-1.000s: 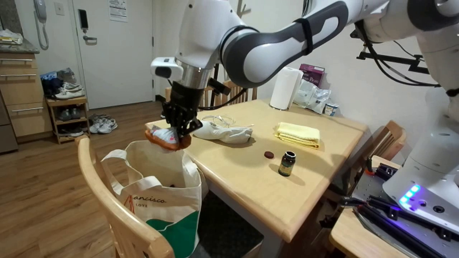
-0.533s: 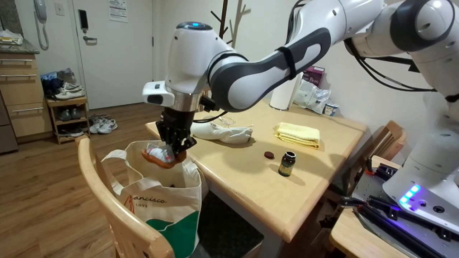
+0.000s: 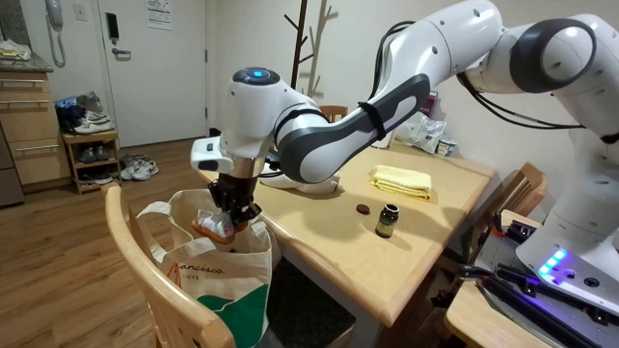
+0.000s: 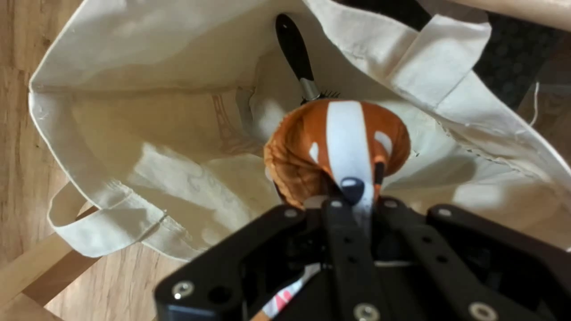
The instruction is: Put the brown doll in the bag
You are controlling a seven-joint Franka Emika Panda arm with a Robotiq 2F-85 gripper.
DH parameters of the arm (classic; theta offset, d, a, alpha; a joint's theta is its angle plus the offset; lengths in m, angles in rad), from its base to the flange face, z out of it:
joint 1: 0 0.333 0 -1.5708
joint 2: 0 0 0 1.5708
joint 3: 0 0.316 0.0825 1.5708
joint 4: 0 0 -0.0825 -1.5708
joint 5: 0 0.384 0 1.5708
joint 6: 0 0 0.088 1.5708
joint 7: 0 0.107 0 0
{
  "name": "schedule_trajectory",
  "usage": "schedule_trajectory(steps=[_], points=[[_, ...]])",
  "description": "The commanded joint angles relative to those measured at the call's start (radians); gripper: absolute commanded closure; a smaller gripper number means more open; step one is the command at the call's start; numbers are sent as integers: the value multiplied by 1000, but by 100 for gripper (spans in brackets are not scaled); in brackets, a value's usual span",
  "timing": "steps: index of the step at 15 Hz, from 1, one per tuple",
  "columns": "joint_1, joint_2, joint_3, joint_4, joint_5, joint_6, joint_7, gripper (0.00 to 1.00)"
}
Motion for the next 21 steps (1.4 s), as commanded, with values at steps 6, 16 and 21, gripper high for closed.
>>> schedule_trajectory(steps=[6,16,21], points=[[3,47,-34,9,-11,95,32,98],[9,54,-56,4,-6,85,52,65],[6,29,-56,-5,-4,84,61,33]])
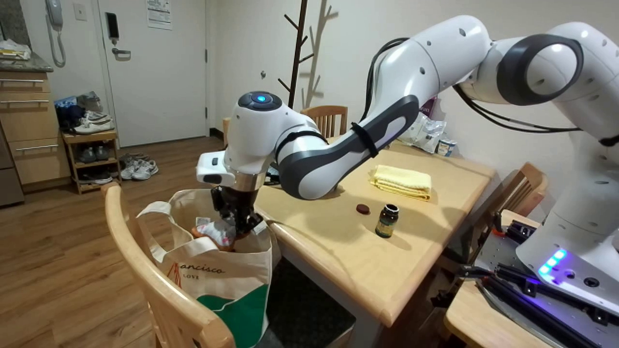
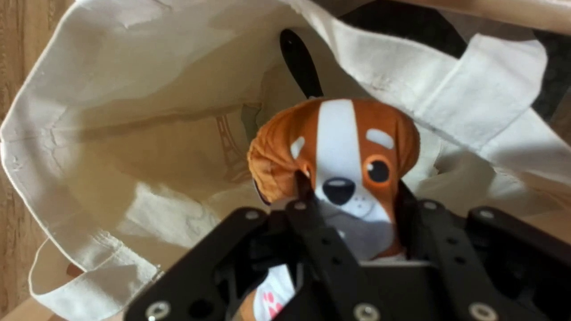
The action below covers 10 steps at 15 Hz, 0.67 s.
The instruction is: Put the brown doll in the bag
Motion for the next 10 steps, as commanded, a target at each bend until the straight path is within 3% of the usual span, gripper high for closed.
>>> schedule_trajectory(steps=[1,5,10], points=[[3,-37,-8,-10,-2,1,26,27],[-15,-100,6,-6,15,-12,13,1],[-25,-161,5,-3,36,-38,36,0]])
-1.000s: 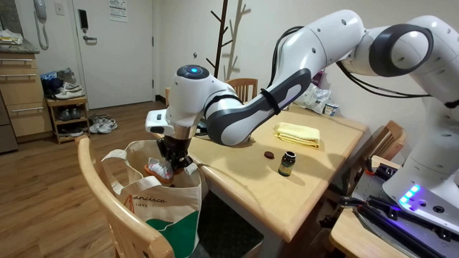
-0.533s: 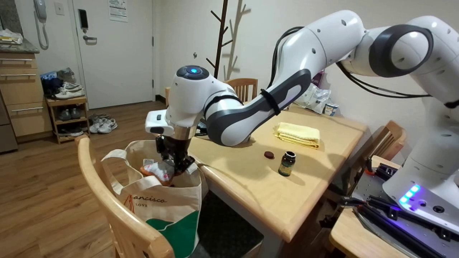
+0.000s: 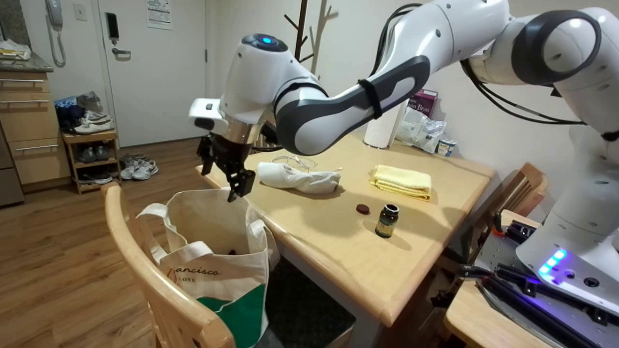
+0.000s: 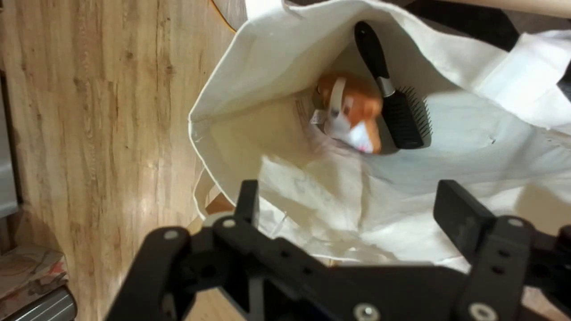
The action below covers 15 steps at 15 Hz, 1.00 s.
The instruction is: Put the brown doll in the bag
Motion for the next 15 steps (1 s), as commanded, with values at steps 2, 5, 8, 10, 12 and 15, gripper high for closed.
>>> schedule_trajectory(steps=[2,5,8,10,12,15], points=[[-13,-91,-3,-30,58,-54,109,0],[-20,-181,-45,-77,59,-87,248,0],[-31,-283,-94,-157,49,-132,375,0],[-42,-343,-114,-204,65,-187,438,0],[-83,-390,-76,-263,153,-223,426,0],[-127,-439,-39,-353,309,-213,409,0]])
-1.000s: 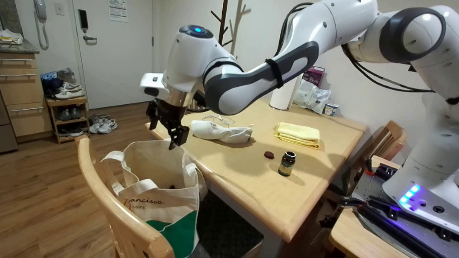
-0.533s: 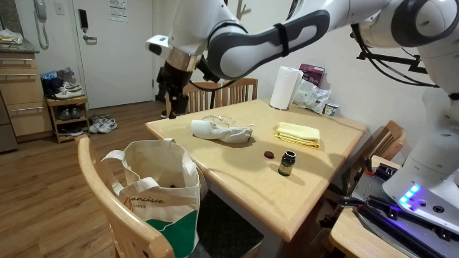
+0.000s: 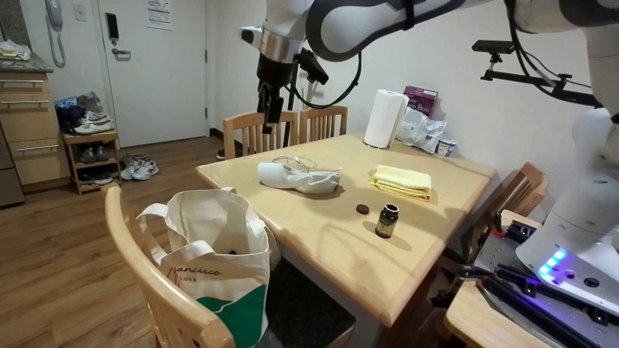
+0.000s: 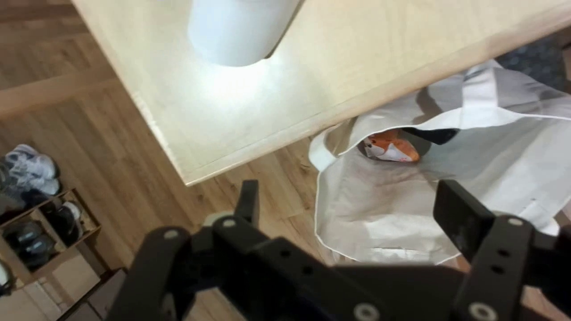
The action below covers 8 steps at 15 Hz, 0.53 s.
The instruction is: Put the brown doll in the bag
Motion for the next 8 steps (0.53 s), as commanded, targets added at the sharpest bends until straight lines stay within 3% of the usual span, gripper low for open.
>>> schedule_trajectory(steps=[1,2,4,5,8], points=[[-54,-101,54,-162,161,-6,13,0],[-110,-110,119,-180,165,-21,44,0],[-146,-134,153,-237,221,-11,93,0],[-131,-65,148,-143,149,-12,62,0],[-158,-89,169,-187,176,-11,84,0]])
